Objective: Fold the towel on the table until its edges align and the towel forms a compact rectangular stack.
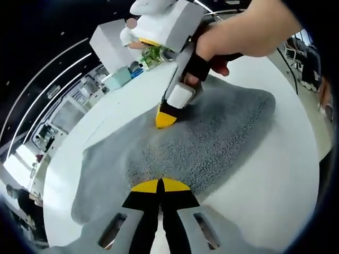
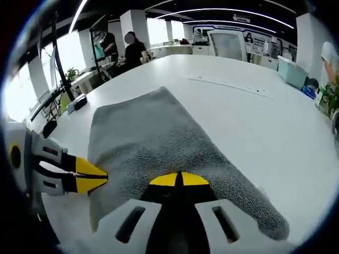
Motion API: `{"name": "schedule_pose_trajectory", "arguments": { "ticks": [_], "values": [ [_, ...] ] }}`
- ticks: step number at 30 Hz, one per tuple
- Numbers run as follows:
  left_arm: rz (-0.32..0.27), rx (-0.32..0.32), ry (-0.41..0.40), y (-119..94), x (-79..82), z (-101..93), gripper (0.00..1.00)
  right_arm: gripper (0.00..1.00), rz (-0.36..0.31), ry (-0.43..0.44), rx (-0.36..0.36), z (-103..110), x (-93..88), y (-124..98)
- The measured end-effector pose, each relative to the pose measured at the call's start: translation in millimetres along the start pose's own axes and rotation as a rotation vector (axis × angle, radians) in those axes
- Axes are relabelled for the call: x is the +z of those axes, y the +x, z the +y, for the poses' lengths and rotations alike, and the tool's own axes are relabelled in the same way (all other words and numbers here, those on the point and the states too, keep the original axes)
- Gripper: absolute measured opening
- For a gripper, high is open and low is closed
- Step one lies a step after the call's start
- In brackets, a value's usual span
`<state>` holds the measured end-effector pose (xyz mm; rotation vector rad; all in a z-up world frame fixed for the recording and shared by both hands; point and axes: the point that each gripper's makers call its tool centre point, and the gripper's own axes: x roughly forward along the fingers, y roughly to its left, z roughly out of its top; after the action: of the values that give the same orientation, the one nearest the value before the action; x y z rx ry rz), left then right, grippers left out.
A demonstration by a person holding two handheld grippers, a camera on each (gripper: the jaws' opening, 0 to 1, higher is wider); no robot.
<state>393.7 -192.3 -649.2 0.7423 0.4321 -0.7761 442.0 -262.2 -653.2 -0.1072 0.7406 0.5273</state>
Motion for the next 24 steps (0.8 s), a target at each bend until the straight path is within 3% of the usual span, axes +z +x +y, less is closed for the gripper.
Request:
{"name": "schedule_pose_trajectory", "arguments": {
  "ticks": [24],
  "values": [
    [0.017, 0.004, -0.05, -2, -11.7, 17.5, 0.0, 0.0, -0.008, 0.022, 0.008, 7, -4.7, -3]
  ]
}}
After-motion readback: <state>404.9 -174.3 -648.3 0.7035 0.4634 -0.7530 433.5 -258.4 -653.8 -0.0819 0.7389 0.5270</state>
